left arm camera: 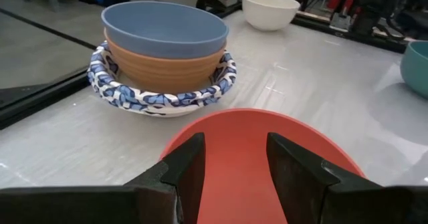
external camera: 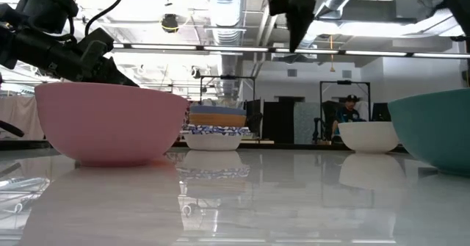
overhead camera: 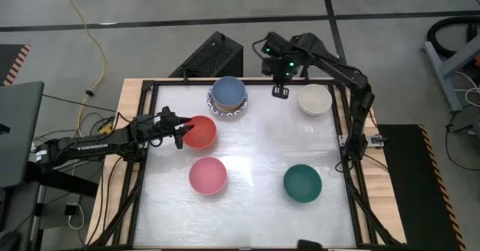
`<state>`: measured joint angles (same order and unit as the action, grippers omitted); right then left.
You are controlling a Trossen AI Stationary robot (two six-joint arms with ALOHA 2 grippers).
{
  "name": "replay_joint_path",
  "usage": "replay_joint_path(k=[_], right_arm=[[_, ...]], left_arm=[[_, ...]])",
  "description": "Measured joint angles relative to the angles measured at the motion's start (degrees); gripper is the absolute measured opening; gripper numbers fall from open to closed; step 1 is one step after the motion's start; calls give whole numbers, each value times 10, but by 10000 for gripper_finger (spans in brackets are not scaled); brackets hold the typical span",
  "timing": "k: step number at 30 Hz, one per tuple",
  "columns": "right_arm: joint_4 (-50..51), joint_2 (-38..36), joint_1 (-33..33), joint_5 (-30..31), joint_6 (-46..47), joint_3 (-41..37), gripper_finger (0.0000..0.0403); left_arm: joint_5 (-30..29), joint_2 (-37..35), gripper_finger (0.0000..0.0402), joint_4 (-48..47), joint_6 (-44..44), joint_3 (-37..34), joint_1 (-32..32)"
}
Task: Nest bowls inside each other
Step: Stack the white bowl onto the stack of bowls
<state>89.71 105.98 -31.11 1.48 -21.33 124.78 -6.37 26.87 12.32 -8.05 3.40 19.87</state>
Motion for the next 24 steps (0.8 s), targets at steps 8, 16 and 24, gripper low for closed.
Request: replay_joint_path(k=[8, 16, 24], right_arm=[[-25, -135, -35, 7, 53, -187, 7], [-155, -293, -71, 21, 93, -442, 7], [-260, -383, -88, 62, 178, -602, 7]], left_arm=[[-1, 0, 148, -14, 9, 0, 0], [-1, 0, 148, -14, 9, 0, 0], [-7, 0, 148, -10, -1, 0, 0]])
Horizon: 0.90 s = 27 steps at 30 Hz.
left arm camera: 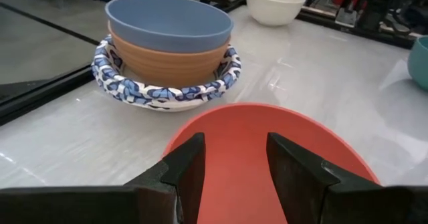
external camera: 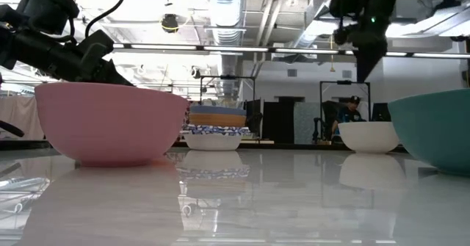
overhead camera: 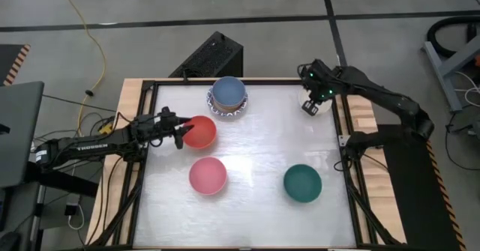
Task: Nest bowls inside each other
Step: Stack the white bowl onto the stack of bowls
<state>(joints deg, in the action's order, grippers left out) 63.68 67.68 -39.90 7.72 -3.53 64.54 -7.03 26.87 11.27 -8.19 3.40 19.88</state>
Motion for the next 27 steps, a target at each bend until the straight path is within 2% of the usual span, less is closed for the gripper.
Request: replay_joint_path(k=[4, 8, 10, 27], right_arm=[[-19, -6, 0, 6, 21, -51, 7], [-20, 8, 0, 84, 38, -73, 11], [-19, 17, 0, 103, 40, -78, 22], [-66, 110, 39, 47, -1, -78, 207]], left_arm=[[-12, 0, 148, 3, 0, 0, 0], [-13, 0, 148, 3, 0, 0, 0], [-13, 0, 148, 3, 0, 0, 0], [-14, 1, 148, -4, 4, 0, 0]])
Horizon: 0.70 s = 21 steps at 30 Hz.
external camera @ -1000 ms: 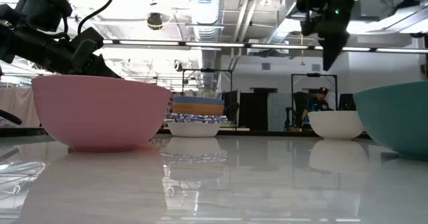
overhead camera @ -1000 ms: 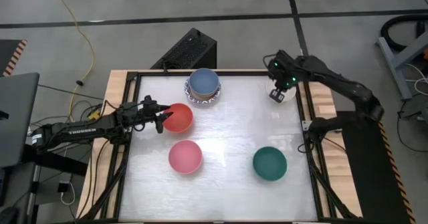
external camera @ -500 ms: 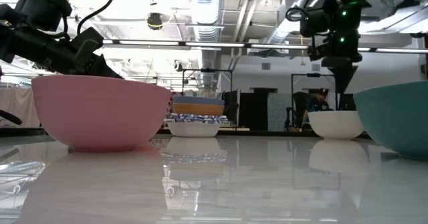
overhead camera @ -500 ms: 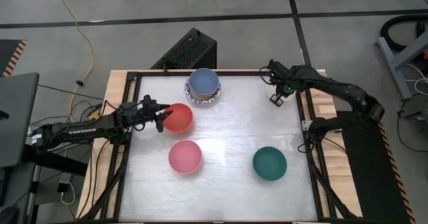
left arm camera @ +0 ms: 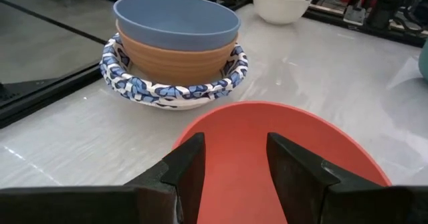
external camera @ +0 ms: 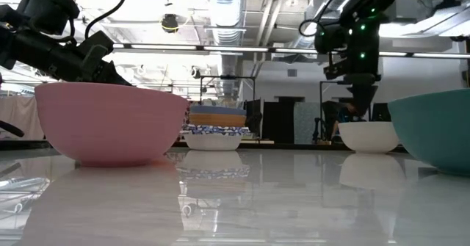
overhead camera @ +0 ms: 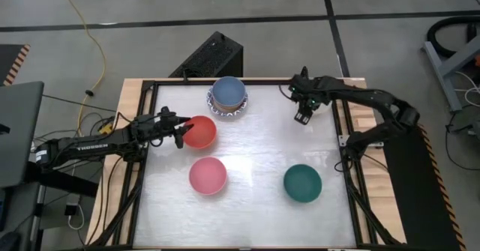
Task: Nest bowls inside each other
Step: Stack the white bowl onto the stack of bowls
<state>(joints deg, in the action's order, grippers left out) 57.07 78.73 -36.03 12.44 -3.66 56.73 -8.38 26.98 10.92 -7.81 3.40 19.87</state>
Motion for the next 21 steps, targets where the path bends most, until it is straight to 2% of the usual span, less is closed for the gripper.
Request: replay_joint_path(k=[4, 9, 17, 21], right_arm=[[-9, 31, -2, -1, 2, 0, 225], [-18, 79, -14, -1, 2, 0, 225], [-65, 167, -37, 8, 3, 0, 210], [-79, 196, -36, 31, -3, 2, 182]], left_arm=[[0, 0, 148, 0, 0, 0, 0], [0, 0, 148, -1, 0, 0, 0], [0, 0, 148, -14, 0, 0, 0], [0, 0, 148, -14, 0, 0, 0]])
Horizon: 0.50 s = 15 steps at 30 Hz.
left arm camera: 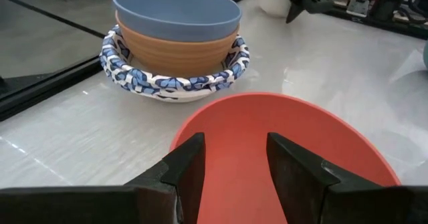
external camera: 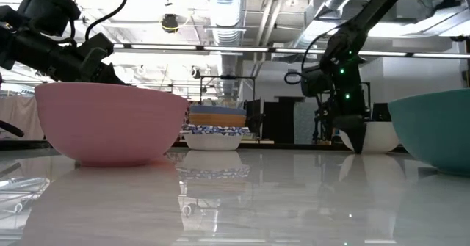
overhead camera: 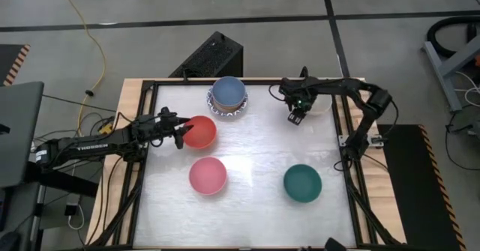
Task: Nest bowls inside each other
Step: Stack the white bowl onto the stack of bowls
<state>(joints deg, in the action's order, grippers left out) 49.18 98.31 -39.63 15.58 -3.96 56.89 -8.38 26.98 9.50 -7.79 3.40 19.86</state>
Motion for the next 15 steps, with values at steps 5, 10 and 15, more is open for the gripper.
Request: replay_joint_path(k=[5, 10, 15], right_arm=[[-4, 6, 7, 13, -7, 0, 113], [-5, -8, 11, 32, -13, -1, 38], [-5, -28, 14, 36, -21, -2, 36]], left_arm=[[0, 0, 148, -1, 0, 0, 0], [0, 0, 148, -1, 2, 0, 0], [-1, 0, 148, 0, 7, 0, 0]])
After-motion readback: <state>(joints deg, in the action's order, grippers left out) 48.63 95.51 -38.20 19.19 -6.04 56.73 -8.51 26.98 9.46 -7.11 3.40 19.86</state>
